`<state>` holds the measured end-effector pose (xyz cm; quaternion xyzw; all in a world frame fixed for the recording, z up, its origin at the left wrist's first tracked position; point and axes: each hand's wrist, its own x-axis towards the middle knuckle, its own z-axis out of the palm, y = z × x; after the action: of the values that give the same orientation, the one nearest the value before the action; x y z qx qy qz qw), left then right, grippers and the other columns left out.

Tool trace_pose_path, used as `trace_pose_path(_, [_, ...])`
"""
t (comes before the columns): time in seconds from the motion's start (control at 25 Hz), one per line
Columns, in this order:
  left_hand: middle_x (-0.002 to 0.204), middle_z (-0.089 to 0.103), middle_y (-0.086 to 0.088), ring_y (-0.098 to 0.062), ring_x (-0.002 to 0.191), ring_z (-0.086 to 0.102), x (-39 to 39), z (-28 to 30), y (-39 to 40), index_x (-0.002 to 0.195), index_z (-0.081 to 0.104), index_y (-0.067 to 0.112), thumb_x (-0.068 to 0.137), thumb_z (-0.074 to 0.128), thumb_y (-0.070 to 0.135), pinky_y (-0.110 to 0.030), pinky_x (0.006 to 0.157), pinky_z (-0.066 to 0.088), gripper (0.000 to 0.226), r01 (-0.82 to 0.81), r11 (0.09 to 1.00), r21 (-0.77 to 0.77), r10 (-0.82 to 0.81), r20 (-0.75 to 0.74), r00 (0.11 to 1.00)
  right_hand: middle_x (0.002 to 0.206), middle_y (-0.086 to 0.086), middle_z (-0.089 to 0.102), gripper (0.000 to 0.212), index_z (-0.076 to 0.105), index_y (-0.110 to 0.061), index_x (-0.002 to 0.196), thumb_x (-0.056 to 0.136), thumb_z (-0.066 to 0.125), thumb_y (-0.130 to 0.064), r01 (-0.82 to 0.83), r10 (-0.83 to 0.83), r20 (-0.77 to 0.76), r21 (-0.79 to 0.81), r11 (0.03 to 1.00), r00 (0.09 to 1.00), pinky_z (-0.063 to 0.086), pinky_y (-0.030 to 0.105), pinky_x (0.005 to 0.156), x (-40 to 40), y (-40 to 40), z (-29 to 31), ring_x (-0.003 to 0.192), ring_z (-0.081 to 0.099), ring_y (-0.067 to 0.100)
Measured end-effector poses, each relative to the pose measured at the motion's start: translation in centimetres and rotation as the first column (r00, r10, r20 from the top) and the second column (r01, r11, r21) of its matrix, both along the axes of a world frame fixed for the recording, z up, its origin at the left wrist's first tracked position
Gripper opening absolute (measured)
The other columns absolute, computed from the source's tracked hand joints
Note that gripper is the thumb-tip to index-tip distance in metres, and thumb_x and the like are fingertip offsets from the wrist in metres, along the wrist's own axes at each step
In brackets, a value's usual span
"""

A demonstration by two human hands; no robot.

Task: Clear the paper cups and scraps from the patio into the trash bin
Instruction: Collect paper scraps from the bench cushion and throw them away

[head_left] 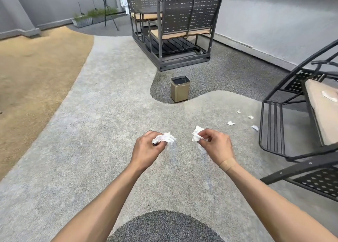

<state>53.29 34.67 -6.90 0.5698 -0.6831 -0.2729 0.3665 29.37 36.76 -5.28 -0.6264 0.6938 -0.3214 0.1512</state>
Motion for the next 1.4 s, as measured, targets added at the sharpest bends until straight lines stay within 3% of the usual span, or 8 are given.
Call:
trace_pose_path(0.36, [0.093,0.067,0.009,-0.012,0.080,0.063,1.7,-0.7,-20.0,0.097,0.074,0.019,0.083,0.074,0.026,-0.033,0.071,0.050,0.016,0.076,0.997,-0.024,-0.076,0.008,0.997,0.072,-0.017,0.062,0.004,0.069,-0.035,0.081,0.079,0.073,-0.033,-0.004,0.004,-0.055,-0.015,1.000,0.998,0.042,0.027,0.060,2.6,-19.2,-0.7,0.067,0.057,0.009])
trace_pose_path(0.56, [0.090,0.066,0.008,-0.014,0.079,0.063,4.0,-0.4,-31.1,0.094,0.073,0.020,0.082,0.074,0.026,-0.035,0.071,0.051,0.013,0.103,0.994,-0.033,-0.102,0.012,0.995,0.071,-0.020,0.059,0.007,0.069,-0.035,0.083,0.079,0.073,-0.030,0.027,-0.028,-0.071,-0.024,0.999,0.997,0.043,0.025,0.059,4.8,-28.9,0.0,0.064,0.054,-0.001])
trace_pose_path(0.76, [0.092,0.067,0.006,-0.016,0.078,0.064,4.6,-0.3,-40.3,0.097,0.073,0.019,0.082,0.073,0.027,-0.042,0.070,0.053,0.016,0.134,0.991,-0.013,-0.134,0.006,0.991,0.075,-0.013,0.065,0.014,0.063,-0.038,0.076,0.079,0.073,-0.028,0.038,-0.037,-0.080,0.016,0.999,0.996,0.050,0.032,0.066,5.4,-37.4,0.9,0.069,0.059,0.010])
trace_pose_path(1.0, [0.093,0.068,0.006,-0.016,0.081,0.065,3.0,-1.5,-50.5,0.098,0.074,0.019,0.083,0.073,0.026,-0.041,0.073,0.053,0.017,0.129,0.991,-0.048,-0.129,-0.008,0.992,0.078,-0.010,0.068,0.008,0.068,-0.034,0.081,0.078,0.074,-0.028,0.039,-0.036,-0.104,0.034,0.999,0.994,0.051,0.031,0.068,4.6,-47.2,-0.9,0.071,0.060,0.010])
trace_pose_path(1.2, [0.093,0.067,0.007,-0.015,0.081,0.064,0.8,-2.3,-60.1,0.099,0.073,0.022,0.082,0.073,0.027,-0.042,0.073,0.053,0.018,0.119,0.992,-0.040,-0.119,0.009,0.993,0.074,-0.014,0.066,0.020,0.062,-0.040,0.076,0.078,0.075,-0.025,0.015,-0.013,-0.069,0.030,0.999,0.998,0.051,0.031,0.065,2.2,-57.7,-1.9,0.070,0.061,0.009])
trace_pose_path(1.4, [0.091,0.067,0.009,-0.013,0.081,0.064,-2.3,-1.8,-71.1,0.097,0.074,0.022,0.081,0.074,0.027,-0.037,0.073,0.053,0.017,0.072,0.997,-0.035,-0.072,0.005,0.997,0.079,-0.009,0.068,0.010,0.069,-0.034,0.081,0.079,0.075,-0.027,-0.029,0.032,-0.068,0.036,0.999,0.997,0.048,0.028,0.065,-0.2,-68.8,-1.9,0.071,0.061,0.010])
